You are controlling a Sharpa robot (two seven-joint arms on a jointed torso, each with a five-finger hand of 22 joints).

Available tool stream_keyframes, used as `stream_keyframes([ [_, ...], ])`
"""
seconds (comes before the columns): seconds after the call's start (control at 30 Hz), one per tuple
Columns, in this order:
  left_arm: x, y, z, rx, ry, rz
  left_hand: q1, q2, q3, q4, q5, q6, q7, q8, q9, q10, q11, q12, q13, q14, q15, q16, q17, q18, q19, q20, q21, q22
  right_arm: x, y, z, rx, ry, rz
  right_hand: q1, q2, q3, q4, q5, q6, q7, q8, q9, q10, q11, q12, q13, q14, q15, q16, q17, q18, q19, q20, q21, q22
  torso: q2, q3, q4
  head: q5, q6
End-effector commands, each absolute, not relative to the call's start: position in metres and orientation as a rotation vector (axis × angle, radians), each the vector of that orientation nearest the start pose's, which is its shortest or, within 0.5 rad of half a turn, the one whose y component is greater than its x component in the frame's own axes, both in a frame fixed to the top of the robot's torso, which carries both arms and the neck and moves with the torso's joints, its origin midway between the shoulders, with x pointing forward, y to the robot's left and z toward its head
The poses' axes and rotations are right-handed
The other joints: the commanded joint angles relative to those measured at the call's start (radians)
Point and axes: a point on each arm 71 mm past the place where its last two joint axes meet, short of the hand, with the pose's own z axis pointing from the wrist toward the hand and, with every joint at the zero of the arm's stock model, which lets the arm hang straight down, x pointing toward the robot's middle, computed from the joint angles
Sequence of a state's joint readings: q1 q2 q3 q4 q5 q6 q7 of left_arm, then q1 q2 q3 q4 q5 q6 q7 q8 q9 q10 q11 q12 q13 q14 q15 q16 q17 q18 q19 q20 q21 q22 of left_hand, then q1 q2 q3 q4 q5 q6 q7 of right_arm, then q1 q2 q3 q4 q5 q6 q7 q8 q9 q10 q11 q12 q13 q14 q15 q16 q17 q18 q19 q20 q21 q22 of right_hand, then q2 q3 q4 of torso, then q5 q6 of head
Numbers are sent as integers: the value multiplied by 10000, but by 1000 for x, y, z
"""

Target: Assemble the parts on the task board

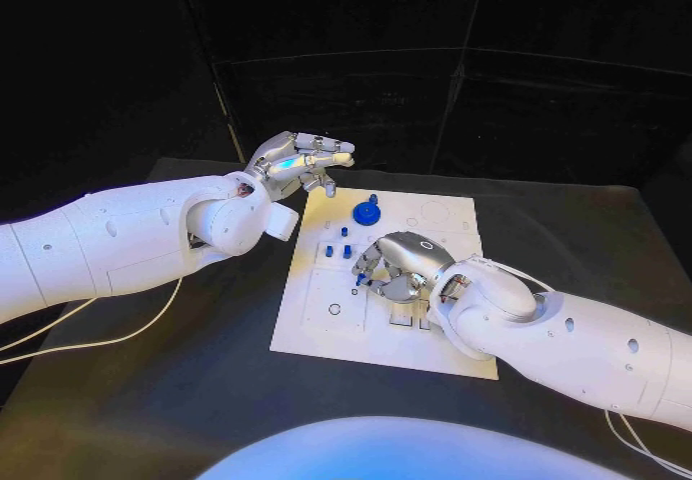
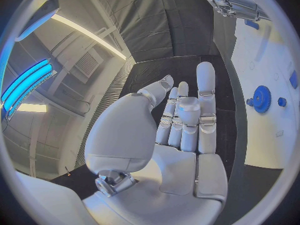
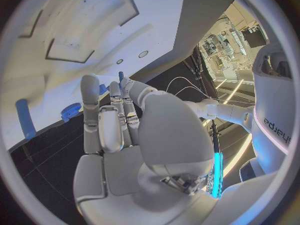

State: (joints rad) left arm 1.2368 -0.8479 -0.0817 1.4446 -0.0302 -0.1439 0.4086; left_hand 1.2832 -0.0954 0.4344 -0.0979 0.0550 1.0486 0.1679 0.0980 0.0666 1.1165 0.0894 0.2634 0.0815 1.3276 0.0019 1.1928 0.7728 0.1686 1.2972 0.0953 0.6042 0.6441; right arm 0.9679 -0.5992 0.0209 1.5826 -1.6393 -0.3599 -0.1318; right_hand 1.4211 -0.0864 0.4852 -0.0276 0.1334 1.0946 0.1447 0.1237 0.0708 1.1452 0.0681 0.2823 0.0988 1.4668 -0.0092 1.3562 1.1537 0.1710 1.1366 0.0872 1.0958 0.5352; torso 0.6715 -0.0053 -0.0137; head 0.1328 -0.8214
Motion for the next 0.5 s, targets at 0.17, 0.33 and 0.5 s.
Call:
stream_keyframes([
  [0.17,502,221,-176,-10042,14702,-16421,-26,59,-74,-8,-26,-125,-3,-50,-7,-112,40,39,-9,-52,39,-7,7,111,-55,45,-64,-16,414,-55,-248,-3640,16775,8725,-133,-14,61,11,-66,42,34,-27,-3,43,35,-34,-12,345,-37,42,-27,28,6,27,10,-15,-7,5,-24,197,-104],
  [0.33,502,220,-176,-10022,14717,-16471,-26,58,-81,-9,-26,-142,1,-55,-8,-132,44,42,-10,-54,43,-2,8,111,-56,49,-66,-17,414,-52,-248,-3690,16740,8683,-142,-14,62,12,-67,42,35,-29,-3,43,36,-36,-13,344,-35,43,-27,28,5,28,11,-16,-8,10,-26,240,-130],
  [0.5,502,220,-176,-10004,14738,-16524,-30,58,-91,-6,-26,-159,7,-58,-8,-152,51,45,-10,-61,48,-3,-1,111,-57,54,-68,-19,413,-50,-249,-3785,16823,8698,-210,-30,59,25,-73,41,37,-40,-7,47,41,-46,-19,345,-29,52,-17,28,-5,35,12,-22,-7,5,-16,252,-124],
])
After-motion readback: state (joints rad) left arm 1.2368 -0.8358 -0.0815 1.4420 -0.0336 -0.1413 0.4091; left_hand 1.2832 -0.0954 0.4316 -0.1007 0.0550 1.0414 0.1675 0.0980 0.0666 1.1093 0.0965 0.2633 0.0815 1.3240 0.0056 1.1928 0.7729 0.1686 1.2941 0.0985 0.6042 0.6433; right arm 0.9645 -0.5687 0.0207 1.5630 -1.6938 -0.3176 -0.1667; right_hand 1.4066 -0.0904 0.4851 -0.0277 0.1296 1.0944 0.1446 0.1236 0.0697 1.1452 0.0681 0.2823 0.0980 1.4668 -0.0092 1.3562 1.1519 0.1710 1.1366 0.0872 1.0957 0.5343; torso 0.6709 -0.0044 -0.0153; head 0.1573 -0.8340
